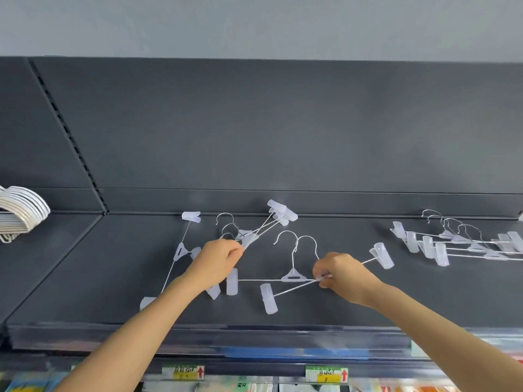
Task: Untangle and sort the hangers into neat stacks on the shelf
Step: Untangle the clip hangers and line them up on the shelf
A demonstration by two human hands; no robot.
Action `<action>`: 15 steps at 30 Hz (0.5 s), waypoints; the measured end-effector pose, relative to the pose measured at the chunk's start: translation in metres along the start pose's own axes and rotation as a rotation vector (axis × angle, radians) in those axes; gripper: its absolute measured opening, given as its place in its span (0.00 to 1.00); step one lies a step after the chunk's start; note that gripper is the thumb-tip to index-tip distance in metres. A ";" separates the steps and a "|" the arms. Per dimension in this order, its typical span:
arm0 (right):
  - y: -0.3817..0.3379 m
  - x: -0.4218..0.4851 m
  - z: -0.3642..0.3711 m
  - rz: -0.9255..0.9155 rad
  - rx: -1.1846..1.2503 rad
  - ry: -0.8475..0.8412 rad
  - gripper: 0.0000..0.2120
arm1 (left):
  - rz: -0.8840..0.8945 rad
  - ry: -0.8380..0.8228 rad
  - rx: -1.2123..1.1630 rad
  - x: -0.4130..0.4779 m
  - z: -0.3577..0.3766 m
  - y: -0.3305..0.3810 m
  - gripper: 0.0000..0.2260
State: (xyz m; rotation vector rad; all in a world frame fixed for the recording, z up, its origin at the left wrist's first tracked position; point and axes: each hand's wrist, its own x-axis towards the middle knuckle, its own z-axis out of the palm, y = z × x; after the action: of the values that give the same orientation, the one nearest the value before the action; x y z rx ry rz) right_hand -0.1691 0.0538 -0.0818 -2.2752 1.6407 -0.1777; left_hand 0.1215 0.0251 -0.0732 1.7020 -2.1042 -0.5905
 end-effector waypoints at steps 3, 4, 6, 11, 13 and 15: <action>0.008 -0.002 -0.001 0.010 -0.017 -0.027 0.05 | -0.038 -0.141 -0.096 0.001 -0.009 0.002 0.11; 0.011 -0.003 -0.003 0.012 -0.019 -0.033 0.05 | -0.031 -0.169 -0.082 0.001 -0.010 0.001 0.10; 0.017 -0.004 -0.009 0.023 -0.027 -0.038 0.05 | -0.006 -0.148 -0.003 0.000 -0.009 0.001 0.10; 0.033 -0.010 -0.020 0.077 -0.017 -0.103 0.05 | 0.219 -0.029 0.088 0.001 0.002 0.017 0.11; 0.036 -0.012 -0.024 0.091 0.020 -0.079 0.05 | 0.293 -0.078 0.087 0.001 0.009 0.025 0.12; 0.034 -0.014 -0.027 0.077 0.060 -0.006 0.06 | 0.288 -0.111 0.053 0.001 0.017 0.030 0.13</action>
State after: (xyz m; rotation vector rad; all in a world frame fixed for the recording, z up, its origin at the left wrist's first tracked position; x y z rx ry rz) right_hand -0.2122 0.0519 -0.0662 -2.1618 1.6937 -0.1986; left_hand 0.0873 0.0308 -0.0713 1.3826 -2.4052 -0.5560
